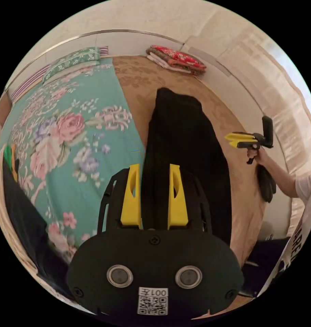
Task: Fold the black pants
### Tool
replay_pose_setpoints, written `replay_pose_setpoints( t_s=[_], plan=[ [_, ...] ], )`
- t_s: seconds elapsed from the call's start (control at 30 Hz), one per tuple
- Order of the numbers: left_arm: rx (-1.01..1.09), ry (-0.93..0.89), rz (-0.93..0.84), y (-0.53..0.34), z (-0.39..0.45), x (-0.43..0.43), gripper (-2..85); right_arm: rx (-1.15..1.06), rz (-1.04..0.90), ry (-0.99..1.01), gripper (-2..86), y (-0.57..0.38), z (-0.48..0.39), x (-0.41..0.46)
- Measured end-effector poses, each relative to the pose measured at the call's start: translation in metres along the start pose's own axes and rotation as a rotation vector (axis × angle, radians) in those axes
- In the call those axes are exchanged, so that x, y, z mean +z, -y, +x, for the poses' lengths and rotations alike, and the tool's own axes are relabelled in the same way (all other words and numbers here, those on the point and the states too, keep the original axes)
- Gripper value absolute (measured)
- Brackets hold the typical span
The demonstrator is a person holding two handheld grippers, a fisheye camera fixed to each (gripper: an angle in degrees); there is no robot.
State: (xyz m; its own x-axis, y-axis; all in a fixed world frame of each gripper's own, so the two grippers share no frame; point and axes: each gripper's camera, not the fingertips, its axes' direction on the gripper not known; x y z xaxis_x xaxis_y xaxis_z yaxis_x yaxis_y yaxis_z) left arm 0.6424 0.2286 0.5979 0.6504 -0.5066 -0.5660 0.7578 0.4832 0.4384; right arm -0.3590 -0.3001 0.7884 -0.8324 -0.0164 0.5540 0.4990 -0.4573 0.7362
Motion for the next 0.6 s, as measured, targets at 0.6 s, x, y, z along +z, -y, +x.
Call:
replay_pose_setpoints(
  t_s=[0.6],
  plan=[
    [-0.404, 0.114, -0.039, -0.355, 0.060, -0.139, 0.8, 0.221, 0.014, 0.027, 3.2, -0.190, -0.052, 0.143]
  ],
)
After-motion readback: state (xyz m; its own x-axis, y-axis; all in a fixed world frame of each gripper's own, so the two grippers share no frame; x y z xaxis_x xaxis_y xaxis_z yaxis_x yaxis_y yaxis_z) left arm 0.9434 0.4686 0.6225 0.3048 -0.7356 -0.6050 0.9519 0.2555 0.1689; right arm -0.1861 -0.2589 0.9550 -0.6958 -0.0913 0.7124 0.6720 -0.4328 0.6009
